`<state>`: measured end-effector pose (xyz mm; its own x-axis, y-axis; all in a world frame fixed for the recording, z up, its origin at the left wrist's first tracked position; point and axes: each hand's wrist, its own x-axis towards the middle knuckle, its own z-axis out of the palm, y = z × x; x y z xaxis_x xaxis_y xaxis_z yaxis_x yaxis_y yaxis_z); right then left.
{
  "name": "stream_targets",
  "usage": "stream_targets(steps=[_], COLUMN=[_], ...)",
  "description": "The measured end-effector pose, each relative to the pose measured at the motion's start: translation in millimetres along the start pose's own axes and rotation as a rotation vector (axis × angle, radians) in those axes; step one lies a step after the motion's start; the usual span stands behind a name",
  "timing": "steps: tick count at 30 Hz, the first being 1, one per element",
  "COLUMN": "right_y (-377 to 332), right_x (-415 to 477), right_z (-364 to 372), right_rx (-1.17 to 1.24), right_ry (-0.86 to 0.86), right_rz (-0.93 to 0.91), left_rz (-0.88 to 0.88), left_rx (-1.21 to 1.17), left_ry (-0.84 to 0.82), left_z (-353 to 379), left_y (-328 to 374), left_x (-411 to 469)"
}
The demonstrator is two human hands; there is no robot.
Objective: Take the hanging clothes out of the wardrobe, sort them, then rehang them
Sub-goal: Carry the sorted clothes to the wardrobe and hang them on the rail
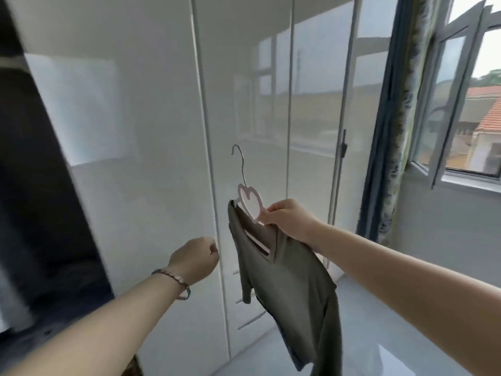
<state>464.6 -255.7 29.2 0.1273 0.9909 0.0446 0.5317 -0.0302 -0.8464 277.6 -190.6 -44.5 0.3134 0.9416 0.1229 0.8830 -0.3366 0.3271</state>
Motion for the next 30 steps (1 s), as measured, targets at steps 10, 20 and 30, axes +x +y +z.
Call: stream_targets(steps=[10, 20, 30], right_y=[-133, -249, -383], right_x=[45, 112, 253], right_z=[184, 308, 397], right_rx=[0.061, 0.076, 0.108], right_ry=[-0.123, -0.180, -0.177], right_rz=[-0.107, -0.176, -0.386], left_rz=[-0.327, -0.423, -0.522], left_rx=[0.149, 0.206, 0.355], left_ry=[0.144, 0.271, 0.453], left_z=[-141, -231, -319], left_y=[-217, -340, -419], left_x=[-81, -84, -10])
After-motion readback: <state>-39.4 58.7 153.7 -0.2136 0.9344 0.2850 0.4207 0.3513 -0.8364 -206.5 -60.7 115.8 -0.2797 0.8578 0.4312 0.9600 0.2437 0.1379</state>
